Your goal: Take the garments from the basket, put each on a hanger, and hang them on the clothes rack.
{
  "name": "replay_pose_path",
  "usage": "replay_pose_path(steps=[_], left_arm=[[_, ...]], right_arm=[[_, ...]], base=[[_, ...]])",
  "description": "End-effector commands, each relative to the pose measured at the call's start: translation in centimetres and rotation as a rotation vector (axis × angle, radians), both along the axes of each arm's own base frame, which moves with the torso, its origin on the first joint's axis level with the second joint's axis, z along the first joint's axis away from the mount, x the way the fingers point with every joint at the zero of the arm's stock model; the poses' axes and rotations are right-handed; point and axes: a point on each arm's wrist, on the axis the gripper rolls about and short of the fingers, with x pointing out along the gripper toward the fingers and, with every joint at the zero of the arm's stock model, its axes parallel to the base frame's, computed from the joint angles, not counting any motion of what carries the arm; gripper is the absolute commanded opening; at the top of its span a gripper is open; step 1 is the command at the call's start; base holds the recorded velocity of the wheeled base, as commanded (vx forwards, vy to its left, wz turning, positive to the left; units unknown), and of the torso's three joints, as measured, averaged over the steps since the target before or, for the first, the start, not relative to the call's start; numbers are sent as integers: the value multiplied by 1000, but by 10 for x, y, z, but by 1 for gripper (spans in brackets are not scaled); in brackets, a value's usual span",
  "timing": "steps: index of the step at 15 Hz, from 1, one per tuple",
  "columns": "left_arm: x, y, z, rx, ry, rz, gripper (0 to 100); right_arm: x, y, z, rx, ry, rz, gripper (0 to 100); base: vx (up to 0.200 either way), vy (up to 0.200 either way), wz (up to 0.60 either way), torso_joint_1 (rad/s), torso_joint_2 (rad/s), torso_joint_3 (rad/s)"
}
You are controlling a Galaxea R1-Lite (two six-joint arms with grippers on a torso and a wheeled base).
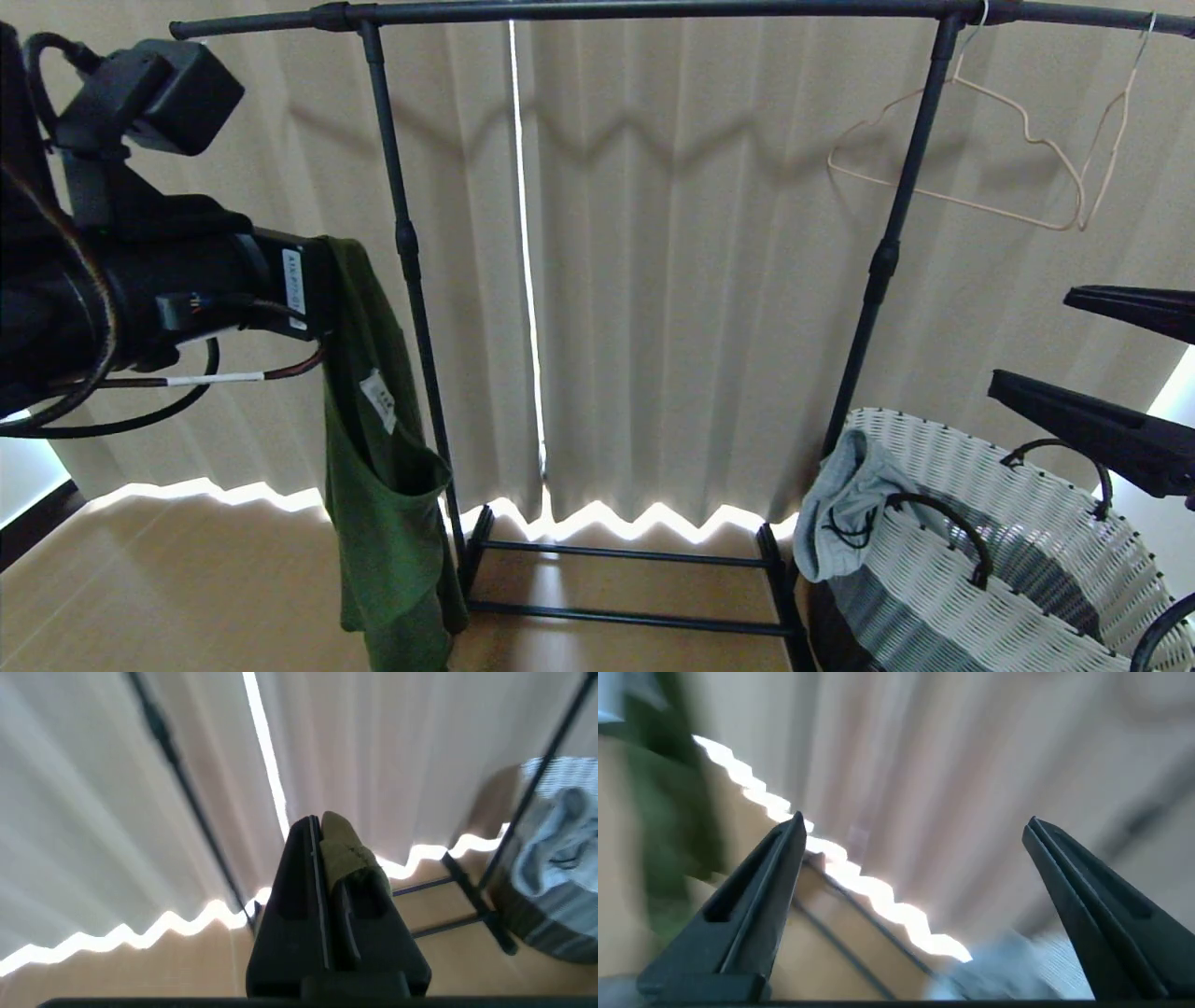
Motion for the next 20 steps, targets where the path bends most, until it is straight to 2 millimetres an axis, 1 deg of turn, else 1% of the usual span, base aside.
replay_pose_path(steps=[1,2,3,4,5,6,7,10,11,14,15,16,17,20], left_arm=[[-15,18,-1,-7,-15,44,0],[-19,21,-2,-9,-16,53,0],[-29,29,-5,-9,-16,72,0],[-40,34,-7,-10,-25,78,0],[-49,36,-8,-13,-32,79,0],[-58,41,-11,-10,-39,88,0],[-62,44,-12,-7,-40,101,0],[-70,65,-23,11,-22,220,0],[-71,69,-25,17,-20,242,0],[-79,71,-28,16,-27,237,0],[-83,71,-33,15,-20,224,0],[-86,71,-37,15,-13,213,0],[-93,71,-43,4,-9,170,0],[-94,72,-44,-1,-6,162,0]], right_arm=[[-1,-17,-11,-39,10,-130,100],[0,-20,-13,-42,18,-152,100],[0,-30,-20,-82,26,-219,100],[1,-38,-29,-140,31,-271,100],[0,-44,-34,-167,38,-312,100],[0,-51,-37,-173,51,-363,100],[0,-54,-38,-171,56,-380,100],[-5,-54,-52,-175,73,-392,100],[-6,-55,-56,-177,70,-409,100],[-7,-58,-69,-193,78,-486,100],[-8,-58,-71,-195,87,-498,100],[-8,-58,-72,-193,89,-501,100],[-7,-58,-70,-175,87,-508,100],[-6,-58,-65,-108,88,-521,100]], base=[[0,0,0,0,0,0],[0,0,0,0,0,0],[0,0,0,0,0,0],[0,0,0,0,0,0],[0,0,0,0,0,0],[0,0,0,0,0,0],[0,0,0,0,0,0],[0,0,0,0,0,0],[0,0,0,0,0,0],[0,0,0,0,0,0],[0,0,0,0,0,0],[0,0,0,0,0,0],[0,0,0,0,0,0],[0,0,0,0,0,0]])
